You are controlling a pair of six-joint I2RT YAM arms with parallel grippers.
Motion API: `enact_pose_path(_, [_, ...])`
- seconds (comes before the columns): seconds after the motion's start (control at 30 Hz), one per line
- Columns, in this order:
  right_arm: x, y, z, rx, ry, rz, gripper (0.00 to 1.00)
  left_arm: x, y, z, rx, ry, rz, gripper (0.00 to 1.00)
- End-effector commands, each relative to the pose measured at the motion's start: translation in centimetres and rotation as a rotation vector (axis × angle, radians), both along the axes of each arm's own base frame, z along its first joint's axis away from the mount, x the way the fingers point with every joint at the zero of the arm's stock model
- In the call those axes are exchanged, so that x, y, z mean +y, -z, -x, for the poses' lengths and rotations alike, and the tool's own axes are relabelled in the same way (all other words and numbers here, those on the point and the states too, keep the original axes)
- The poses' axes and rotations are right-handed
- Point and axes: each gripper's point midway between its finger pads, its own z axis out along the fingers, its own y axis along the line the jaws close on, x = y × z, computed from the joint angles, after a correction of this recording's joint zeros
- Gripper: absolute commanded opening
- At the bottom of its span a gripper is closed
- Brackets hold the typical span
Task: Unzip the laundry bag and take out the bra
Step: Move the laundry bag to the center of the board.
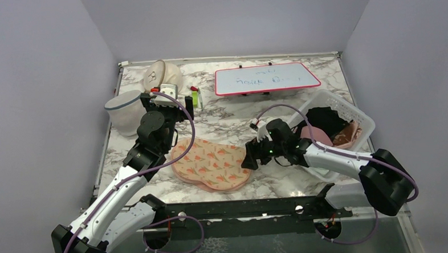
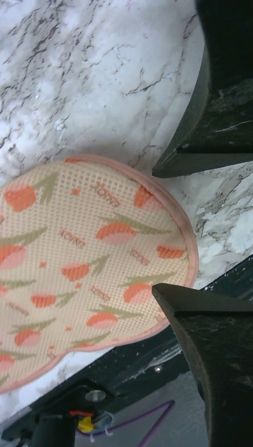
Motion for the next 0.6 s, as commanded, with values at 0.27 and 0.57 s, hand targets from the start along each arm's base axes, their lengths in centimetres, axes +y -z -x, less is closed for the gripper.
enact_pose_path(0.27, [6.2, 0.6, 0.8, 0.054, -0.022, -0.071, 0.69, -0.4, -1.7, 0.0, -0.035, 0.025, 0.033, 0.96])
enact_pose_path(0.57, [12.5, -2.4, 0.0, 0.030, -0.087, -0.201, 0.74, -0.3, -1.4, -0.2, -0.027, 0.015, 0.018, 0.96])
